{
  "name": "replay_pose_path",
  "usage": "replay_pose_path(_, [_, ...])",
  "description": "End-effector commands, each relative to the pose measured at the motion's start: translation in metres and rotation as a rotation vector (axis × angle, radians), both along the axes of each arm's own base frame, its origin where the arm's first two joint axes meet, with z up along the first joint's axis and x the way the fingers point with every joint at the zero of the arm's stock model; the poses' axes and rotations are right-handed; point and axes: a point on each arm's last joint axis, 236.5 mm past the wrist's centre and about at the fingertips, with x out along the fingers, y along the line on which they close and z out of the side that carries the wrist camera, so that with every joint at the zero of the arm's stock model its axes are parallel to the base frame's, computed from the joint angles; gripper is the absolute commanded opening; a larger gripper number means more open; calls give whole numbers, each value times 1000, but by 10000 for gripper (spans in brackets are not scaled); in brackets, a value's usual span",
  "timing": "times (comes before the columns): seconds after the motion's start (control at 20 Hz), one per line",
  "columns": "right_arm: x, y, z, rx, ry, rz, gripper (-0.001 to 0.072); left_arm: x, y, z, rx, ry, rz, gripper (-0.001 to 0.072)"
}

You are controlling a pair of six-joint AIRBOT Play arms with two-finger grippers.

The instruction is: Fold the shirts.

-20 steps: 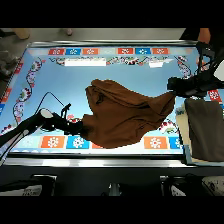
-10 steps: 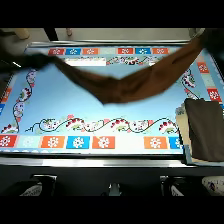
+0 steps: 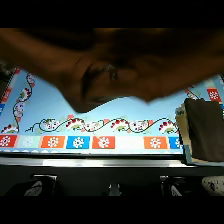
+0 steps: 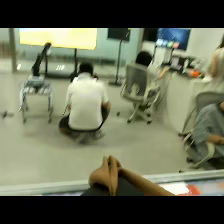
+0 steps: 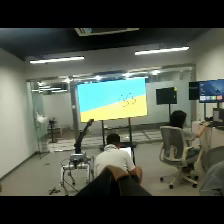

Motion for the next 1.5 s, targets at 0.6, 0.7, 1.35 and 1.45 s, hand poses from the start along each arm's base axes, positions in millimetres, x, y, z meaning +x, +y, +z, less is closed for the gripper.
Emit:
replay_pose_path(0.6, [325,91,-426,643,1031,207,228,40,-34,-453,-162,1092,-142,25])
replay_pose_path(0.7, [305,115,-440,537,1148,318,538,45,-32,-448,-150,1062,-139,25])
replay_pose_path(1.35, [-44,188,-650,547,1990,371,661,57,-25,-431,-131,1001,-131,25])
replay_pose_path(1.45, [-60,221,-666,758,1988,483,649,57,-25,-431,-132,1001,-131,25])
